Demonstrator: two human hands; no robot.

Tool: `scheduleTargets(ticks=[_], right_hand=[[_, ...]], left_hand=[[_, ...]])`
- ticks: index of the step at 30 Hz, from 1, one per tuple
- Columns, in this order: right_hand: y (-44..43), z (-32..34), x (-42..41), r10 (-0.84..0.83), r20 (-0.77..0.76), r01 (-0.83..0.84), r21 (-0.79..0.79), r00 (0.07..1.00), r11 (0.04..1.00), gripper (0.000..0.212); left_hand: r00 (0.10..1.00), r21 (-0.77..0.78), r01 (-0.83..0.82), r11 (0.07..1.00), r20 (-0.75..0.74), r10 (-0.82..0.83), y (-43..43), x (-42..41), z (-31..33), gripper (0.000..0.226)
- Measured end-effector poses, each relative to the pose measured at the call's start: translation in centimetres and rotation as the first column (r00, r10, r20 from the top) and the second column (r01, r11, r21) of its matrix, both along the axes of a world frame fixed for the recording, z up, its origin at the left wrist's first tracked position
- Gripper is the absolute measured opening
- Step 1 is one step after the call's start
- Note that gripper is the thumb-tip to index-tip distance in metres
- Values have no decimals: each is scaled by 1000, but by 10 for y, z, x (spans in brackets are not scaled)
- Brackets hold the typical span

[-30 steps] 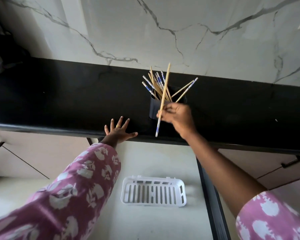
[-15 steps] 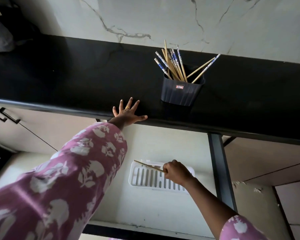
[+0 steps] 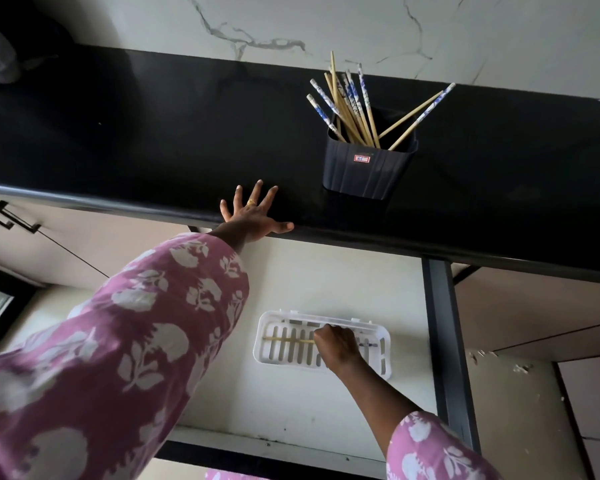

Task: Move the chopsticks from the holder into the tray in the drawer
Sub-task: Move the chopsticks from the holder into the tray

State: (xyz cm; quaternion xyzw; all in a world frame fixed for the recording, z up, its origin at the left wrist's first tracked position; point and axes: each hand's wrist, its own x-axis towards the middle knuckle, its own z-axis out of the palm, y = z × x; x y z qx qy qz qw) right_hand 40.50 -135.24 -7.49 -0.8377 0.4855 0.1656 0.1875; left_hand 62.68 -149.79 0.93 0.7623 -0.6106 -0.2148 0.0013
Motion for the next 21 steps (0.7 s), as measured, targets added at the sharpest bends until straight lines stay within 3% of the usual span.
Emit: scheduleTargets(ticks=[16,19,21], right_hand=[[-1,4,-3,11,-53,-13,-35,999,999,29],[-5,21,-7,92,-28,-95,-155,995,983,14],[-9,30,-12,184,6,-174,-285,983,943,27]], left_hand=[[999,77,-25,997,22,23,4,-10,19,94],[998,108,-64,992,-5,65,2,-13,27,95],[998,121,-63,991,-22,66,2,-13,30,95]])
